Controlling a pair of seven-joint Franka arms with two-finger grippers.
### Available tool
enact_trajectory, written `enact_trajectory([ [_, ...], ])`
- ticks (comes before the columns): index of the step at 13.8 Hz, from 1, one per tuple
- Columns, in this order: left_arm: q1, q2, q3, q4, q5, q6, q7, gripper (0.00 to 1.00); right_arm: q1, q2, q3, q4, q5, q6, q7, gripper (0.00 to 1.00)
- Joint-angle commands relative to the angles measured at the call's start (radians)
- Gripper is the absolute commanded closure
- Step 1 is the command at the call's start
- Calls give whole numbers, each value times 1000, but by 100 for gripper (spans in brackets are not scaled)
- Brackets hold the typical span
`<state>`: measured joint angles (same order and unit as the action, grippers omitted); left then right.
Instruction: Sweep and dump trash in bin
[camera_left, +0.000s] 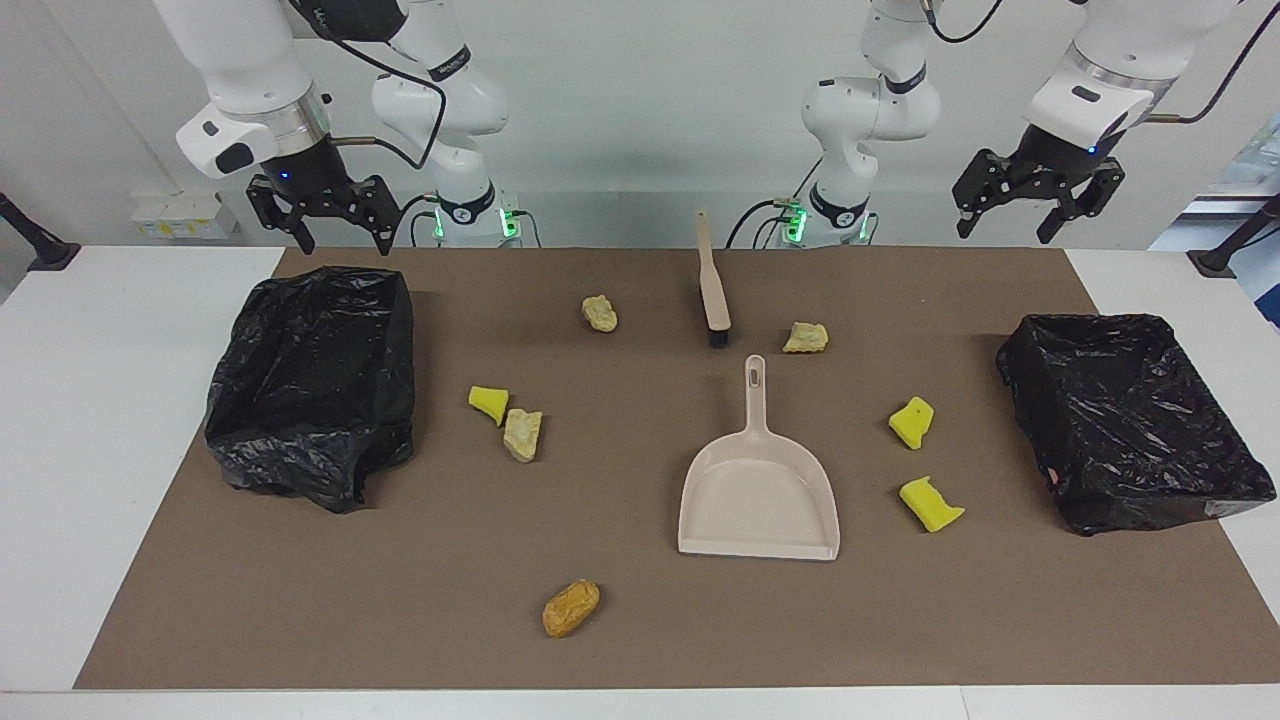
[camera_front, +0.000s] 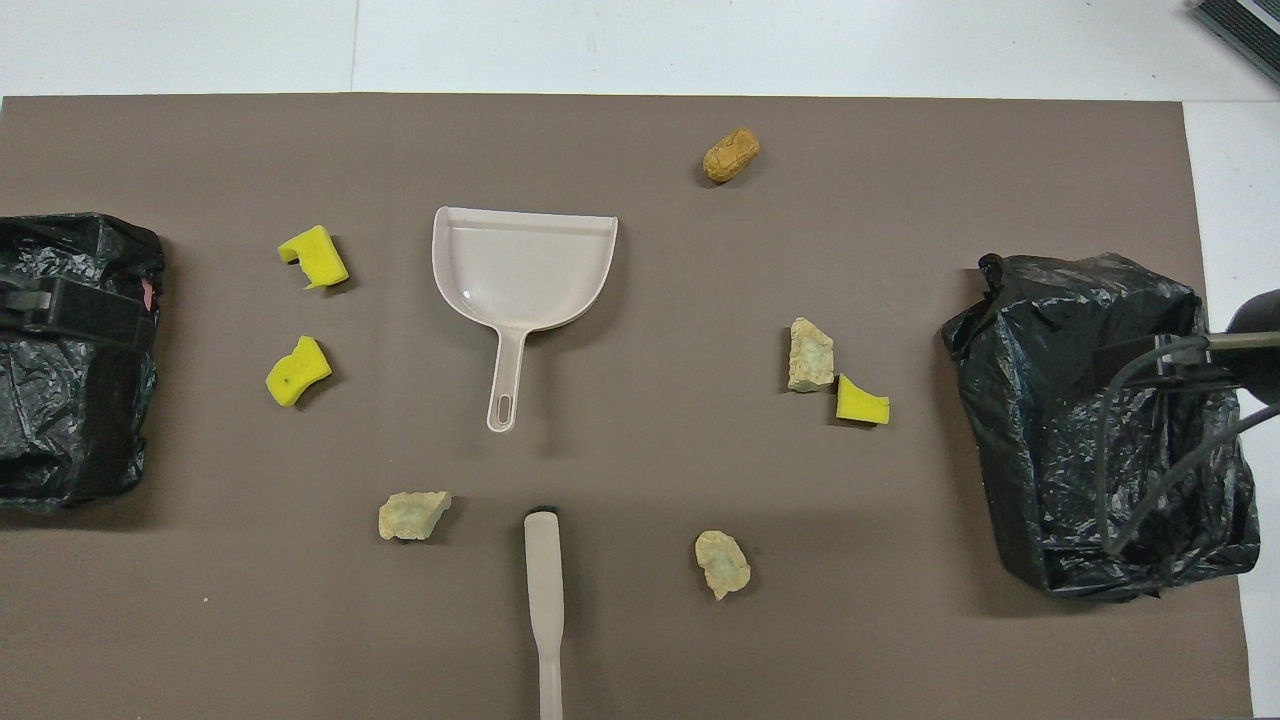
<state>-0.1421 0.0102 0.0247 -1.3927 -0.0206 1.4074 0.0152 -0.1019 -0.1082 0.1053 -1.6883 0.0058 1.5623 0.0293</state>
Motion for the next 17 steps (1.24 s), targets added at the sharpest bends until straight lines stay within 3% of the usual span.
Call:
enact_trajectory([
  [1,27,-19,-6,-20,5,8,3,0,-7,-2,2,4,17,-19,4,0],
  [9,9,-39,-15,-60,1,-4,-4,0,-9,-2,2,4,17,-21,3,0],
  [13,-95,-207,-22,-358,-2,118,-21,0,-9,-4,1,3,16,-21,4,0],
  [17,-311,-375,-22,-700,-4,255,-220,0,-9,-5,1,3,17,-30,3,0],
])
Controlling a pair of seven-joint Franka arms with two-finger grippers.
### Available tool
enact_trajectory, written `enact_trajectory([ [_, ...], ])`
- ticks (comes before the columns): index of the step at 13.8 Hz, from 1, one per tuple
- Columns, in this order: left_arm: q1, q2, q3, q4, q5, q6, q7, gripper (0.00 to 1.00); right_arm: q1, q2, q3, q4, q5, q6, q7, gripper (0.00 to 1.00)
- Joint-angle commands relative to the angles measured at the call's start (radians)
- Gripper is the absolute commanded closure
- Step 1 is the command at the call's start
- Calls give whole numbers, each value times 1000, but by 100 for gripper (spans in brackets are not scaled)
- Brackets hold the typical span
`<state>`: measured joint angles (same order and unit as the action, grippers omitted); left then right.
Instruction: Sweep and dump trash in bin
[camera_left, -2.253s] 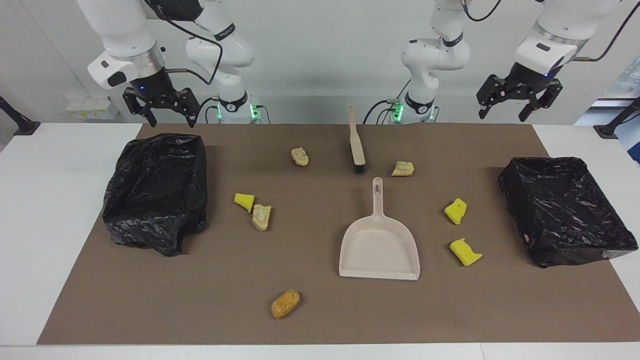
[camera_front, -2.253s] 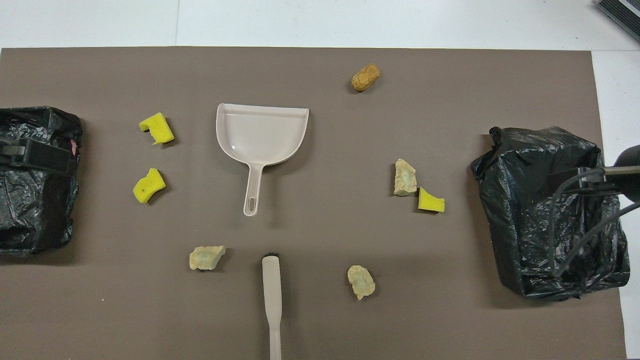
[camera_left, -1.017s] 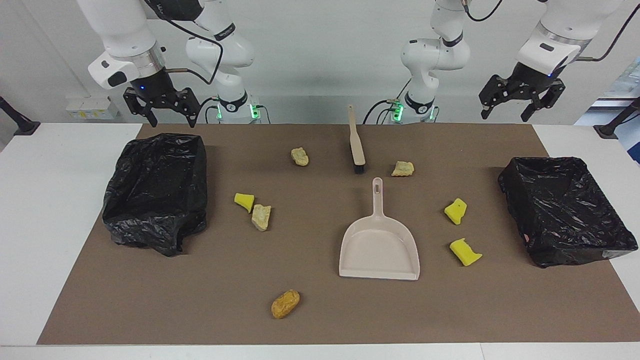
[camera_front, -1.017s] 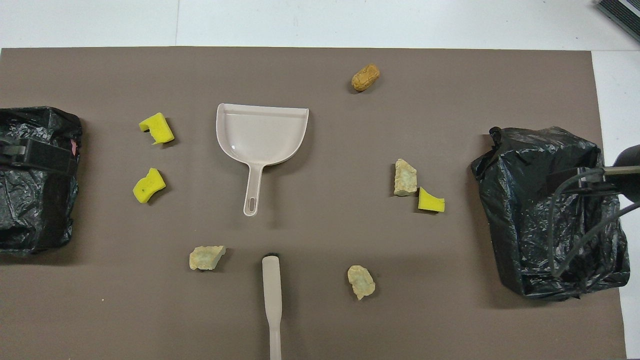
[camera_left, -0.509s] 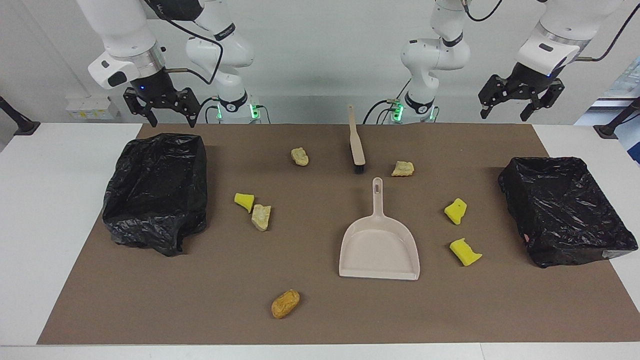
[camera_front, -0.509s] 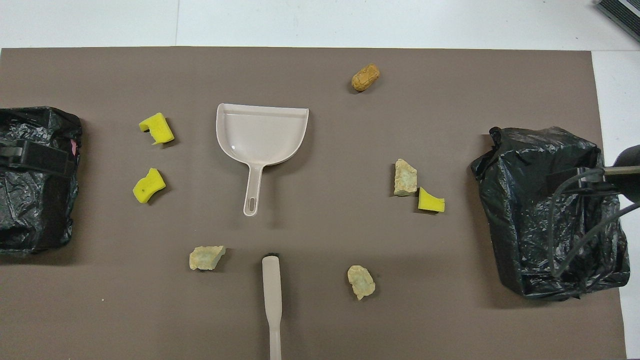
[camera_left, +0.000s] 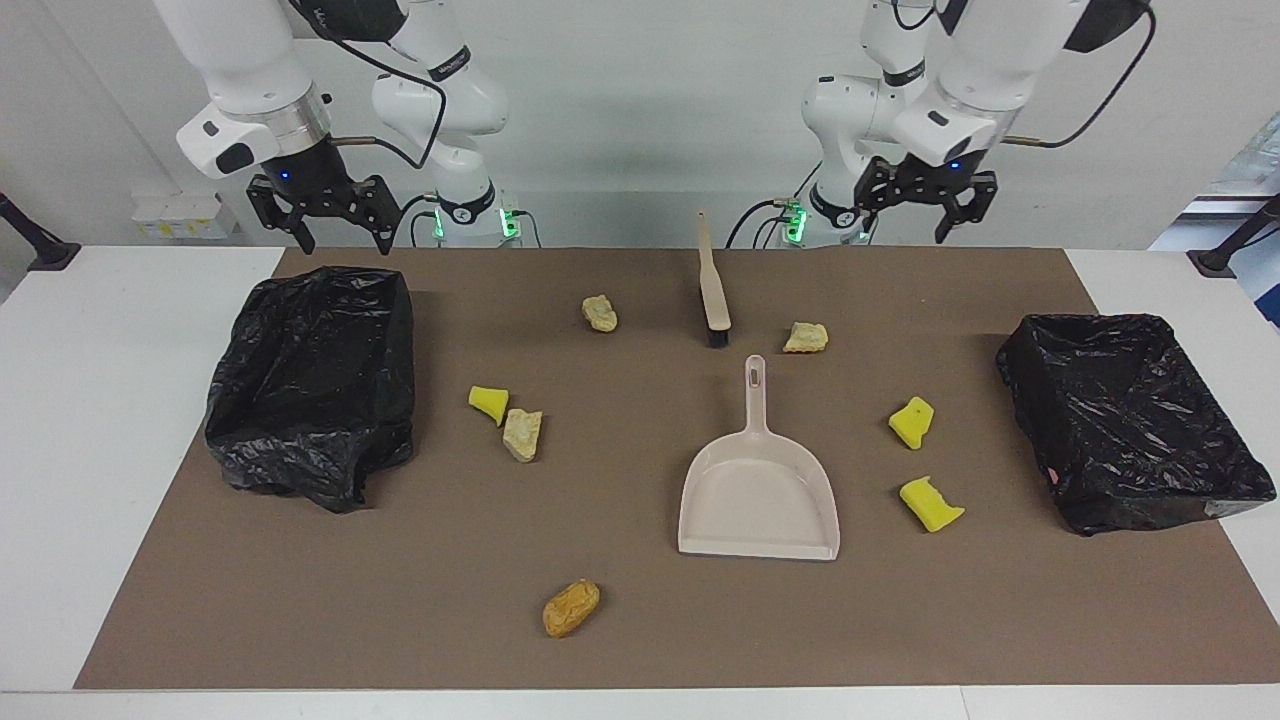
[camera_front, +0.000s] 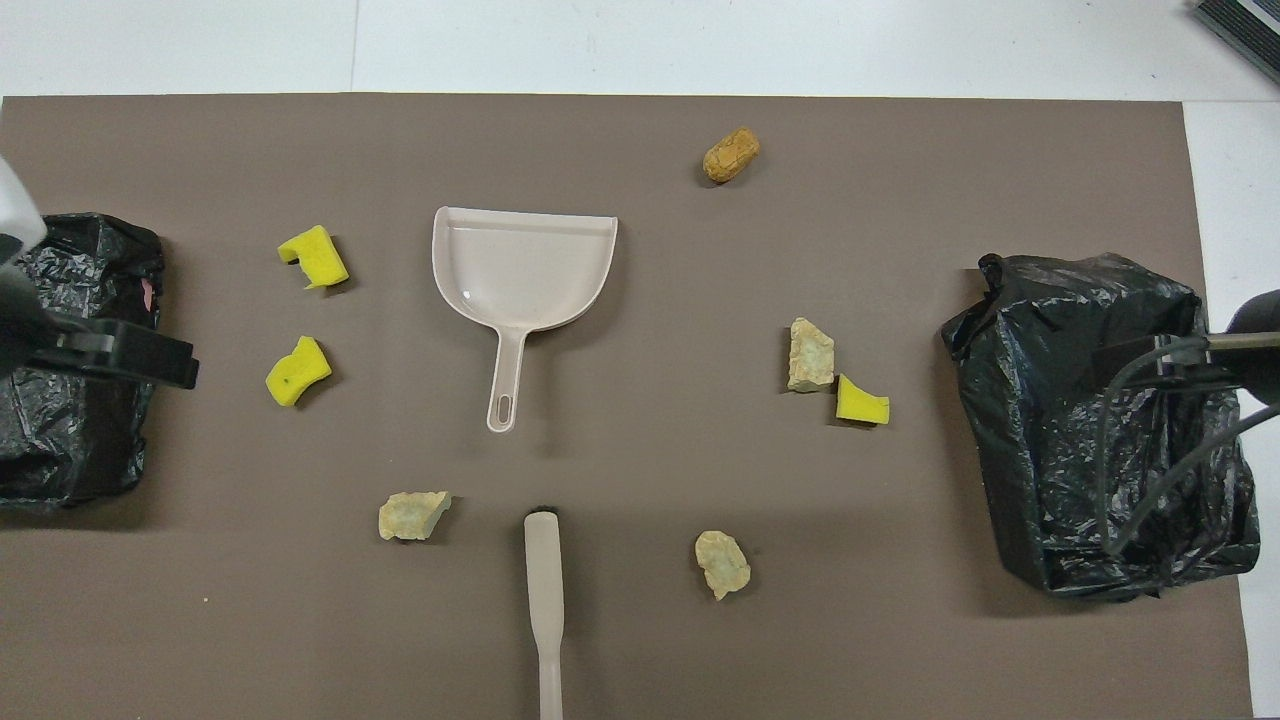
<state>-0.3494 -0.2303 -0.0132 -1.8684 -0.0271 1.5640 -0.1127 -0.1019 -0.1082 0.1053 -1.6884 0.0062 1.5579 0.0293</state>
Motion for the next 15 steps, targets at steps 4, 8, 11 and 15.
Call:
enact_trajectory([
  [4,-279,-195,12,-424,-10,236,-289,0,-9,-7,1,1,17,-38,3,0],
  [8,-398,-196,12,-550,-37,364,-400,0,-9,-8,1,-1,17,-45,1,0],
  [11,-531,-178,12,-673,-37,473,-470,0,-9,-10,1,-1,17,-45,1,0],
  [15,-660,-152,12,-773,-37,603,-545,0,-7,-7,2,1,17,-33,3,0],
])
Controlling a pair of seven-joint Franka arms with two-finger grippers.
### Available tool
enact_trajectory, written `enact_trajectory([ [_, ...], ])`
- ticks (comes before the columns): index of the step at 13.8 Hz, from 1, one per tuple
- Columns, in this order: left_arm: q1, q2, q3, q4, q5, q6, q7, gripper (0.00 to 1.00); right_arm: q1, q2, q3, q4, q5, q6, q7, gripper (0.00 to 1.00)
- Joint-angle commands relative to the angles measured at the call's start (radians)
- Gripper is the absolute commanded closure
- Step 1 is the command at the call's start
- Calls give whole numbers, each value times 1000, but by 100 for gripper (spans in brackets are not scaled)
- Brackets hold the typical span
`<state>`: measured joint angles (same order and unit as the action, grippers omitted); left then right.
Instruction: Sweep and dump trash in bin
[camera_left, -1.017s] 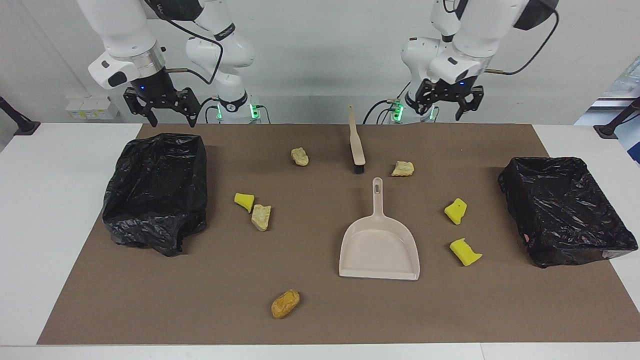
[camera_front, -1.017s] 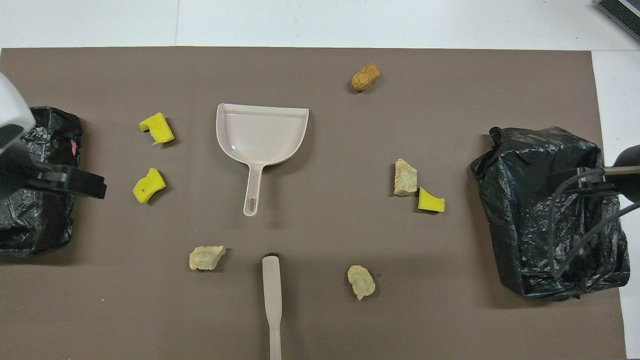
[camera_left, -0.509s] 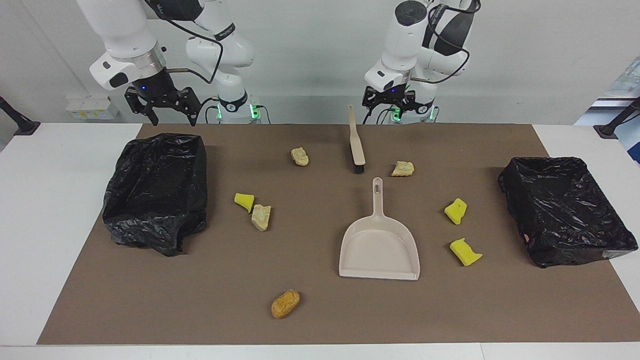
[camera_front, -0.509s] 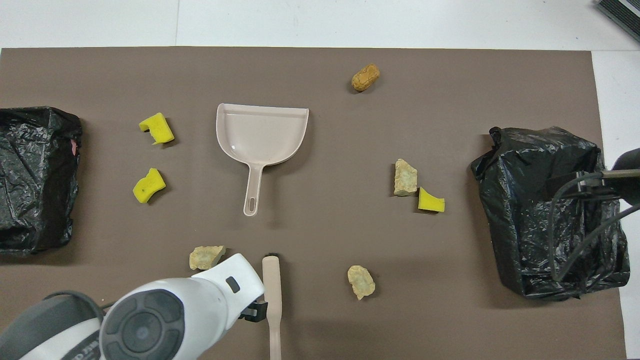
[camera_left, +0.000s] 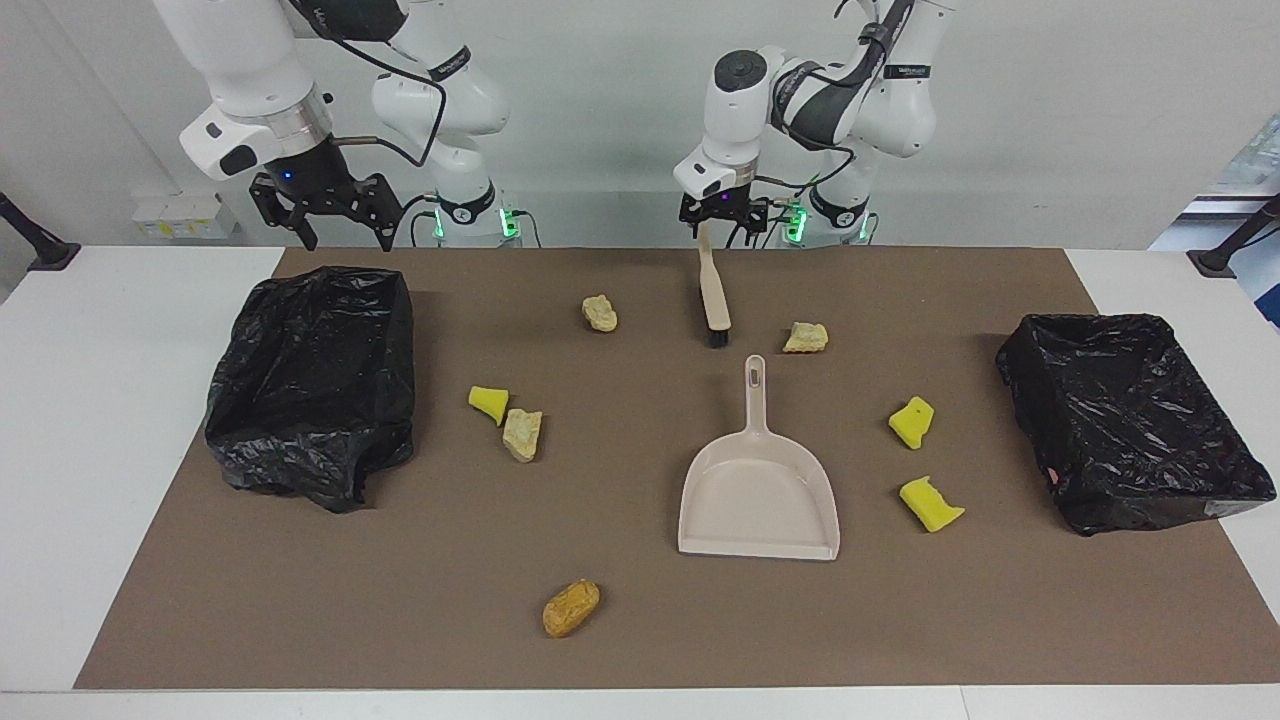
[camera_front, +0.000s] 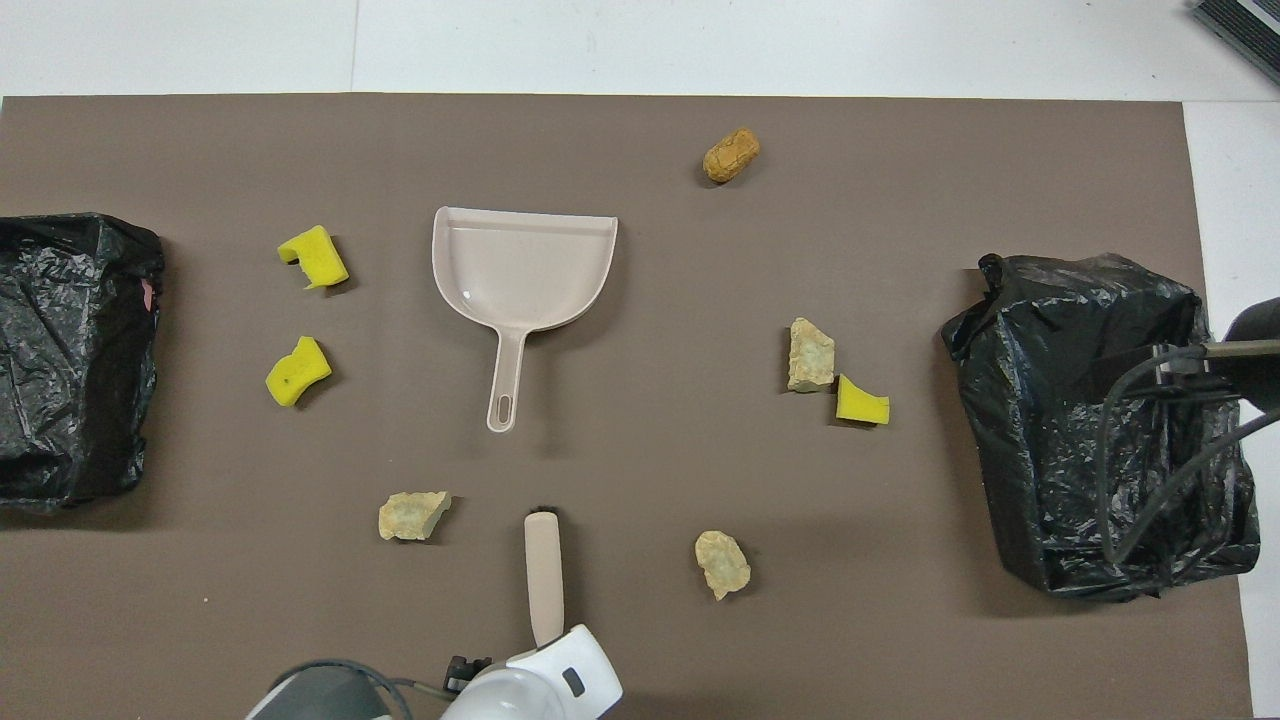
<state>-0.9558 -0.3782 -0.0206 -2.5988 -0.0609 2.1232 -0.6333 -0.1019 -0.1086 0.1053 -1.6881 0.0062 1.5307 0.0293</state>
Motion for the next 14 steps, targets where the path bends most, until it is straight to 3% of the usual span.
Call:
enact_trajectory([
  [1,-63,11,19,-46,-3,47,-37,0,-9,-6,1,1,17,-6,3,0],
  [2,-67,24,19,-47,-3,50,-40,3,-9,-6,1,1,15,-6,3,0],
  [3,-69,25,19,-47,-5,50,-42,14,-9,-6,1,1,8,-4,6,0],
  [8,-67,27,19,-50,-65,47,-49,43,-1,1,2,8,-11,-3,-6,0],
  [11,-61,41,22,-41,-65,35,-31,94,10,90,24,71,1,-12,1,0],
  [14,-38,62,28,-12,-63,6,10,100,66,194,39,143,0,2,68,0],
])
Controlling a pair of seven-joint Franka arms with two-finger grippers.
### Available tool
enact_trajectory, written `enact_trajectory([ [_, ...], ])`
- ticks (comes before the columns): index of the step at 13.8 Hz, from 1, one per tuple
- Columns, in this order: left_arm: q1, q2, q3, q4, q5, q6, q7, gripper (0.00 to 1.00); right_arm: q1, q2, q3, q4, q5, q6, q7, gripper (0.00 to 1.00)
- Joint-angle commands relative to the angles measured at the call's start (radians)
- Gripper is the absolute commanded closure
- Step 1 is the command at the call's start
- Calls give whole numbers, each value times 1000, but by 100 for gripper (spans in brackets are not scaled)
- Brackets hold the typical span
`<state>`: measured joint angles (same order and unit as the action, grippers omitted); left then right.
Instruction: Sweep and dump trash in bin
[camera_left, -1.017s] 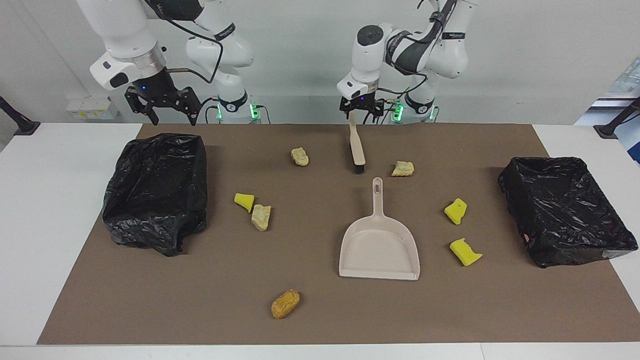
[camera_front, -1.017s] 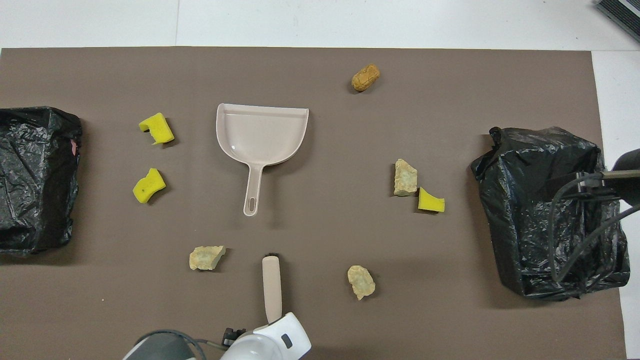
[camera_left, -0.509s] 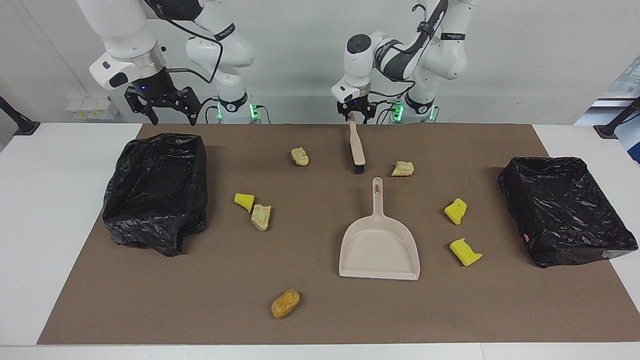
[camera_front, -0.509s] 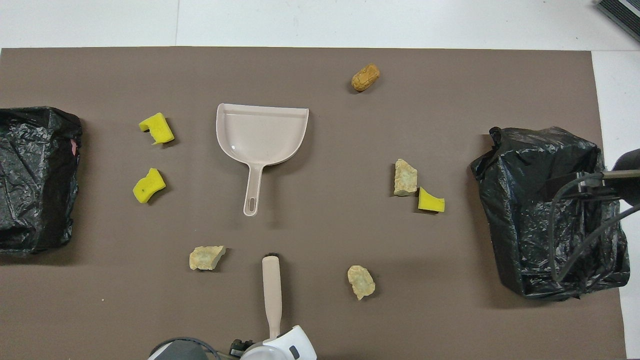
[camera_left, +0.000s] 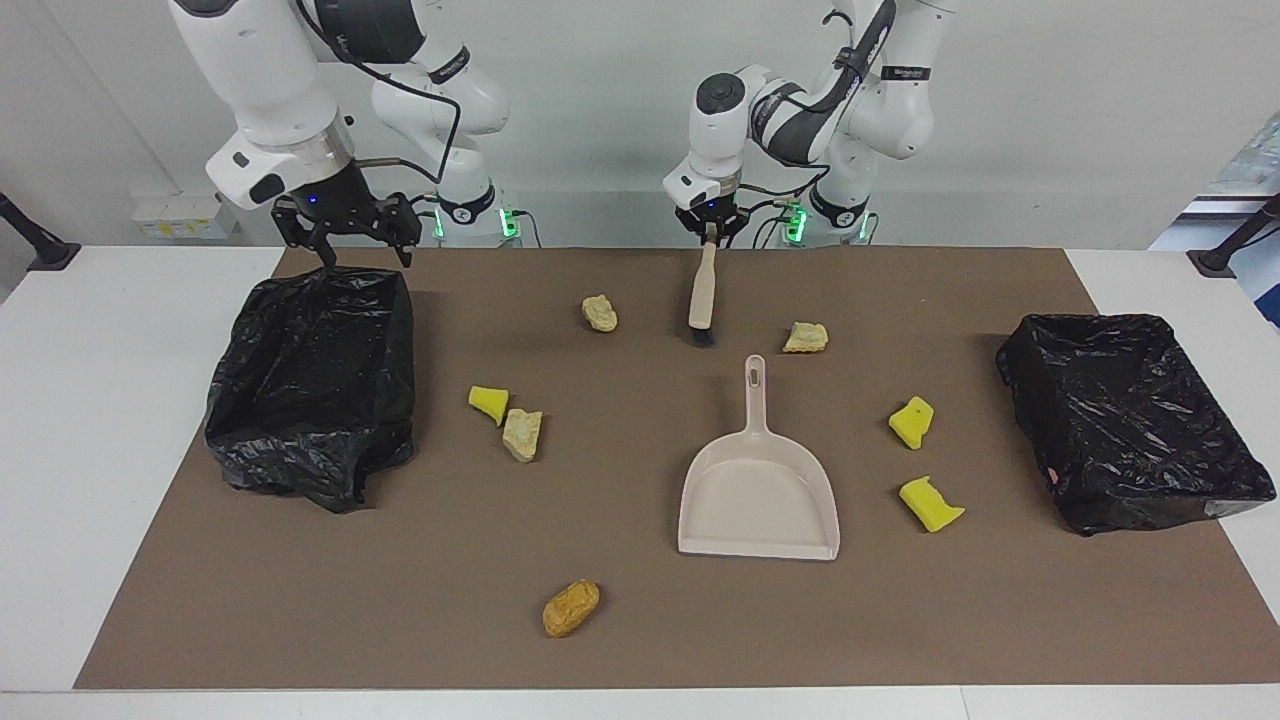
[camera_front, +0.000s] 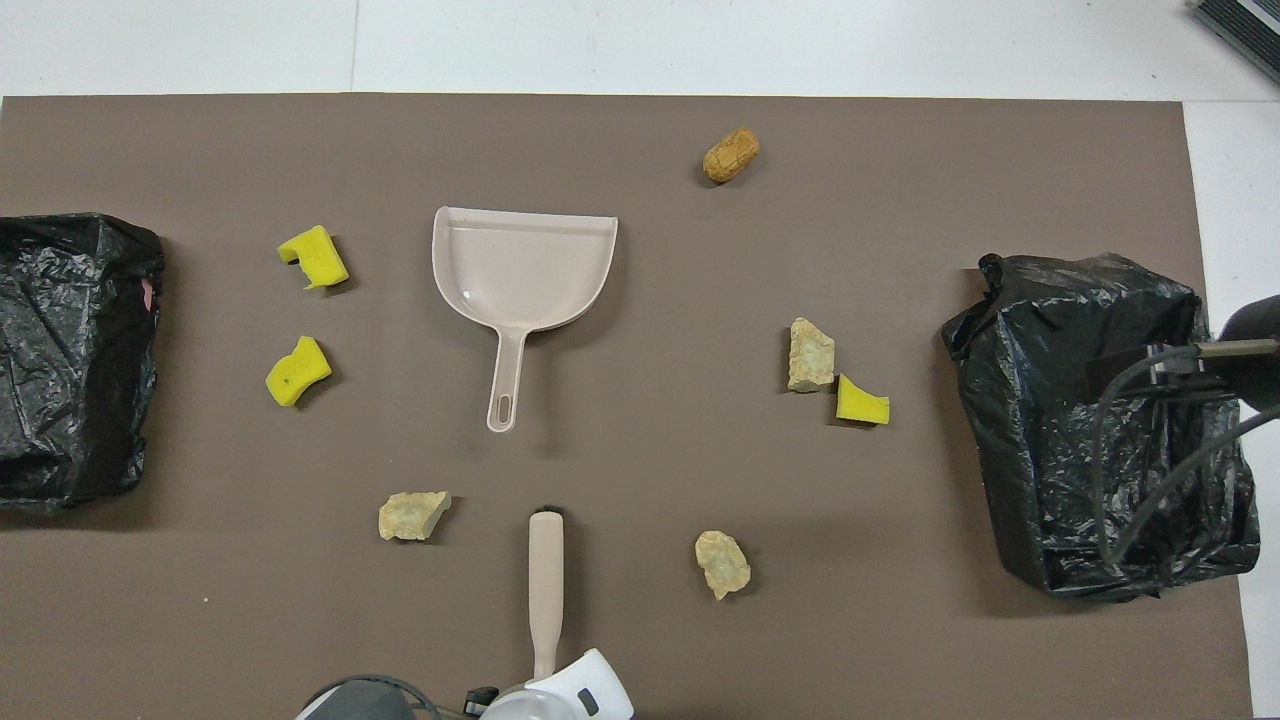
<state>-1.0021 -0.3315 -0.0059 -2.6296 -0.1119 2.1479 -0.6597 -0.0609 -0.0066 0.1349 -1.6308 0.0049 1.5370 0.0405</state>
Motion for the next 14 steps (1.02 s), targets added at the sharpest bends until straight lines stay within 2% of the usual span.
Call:
enact_trajectory([
  [1,40,23,15,40,-12,-48,84,100,44,117,11,97,1,15,96,0],
  [5,224,8,17,103,30,-258,262,100,127,184,11,100,6,107,228,0],
  [8,397,14,17,94,50,-284,404,100,180,217,15,97,49,178,316,0],
  [10,509,26,17,95,57,-284,489,100,281,237,15,100,49,212,476,0],
  [12,610,71,17,132,107,-272,582,100,348,258,17,94,56,299,612,0],
  [14,710,171,17,254,113,-278,684,100,429,301,15,95,46,363,709,0],
])
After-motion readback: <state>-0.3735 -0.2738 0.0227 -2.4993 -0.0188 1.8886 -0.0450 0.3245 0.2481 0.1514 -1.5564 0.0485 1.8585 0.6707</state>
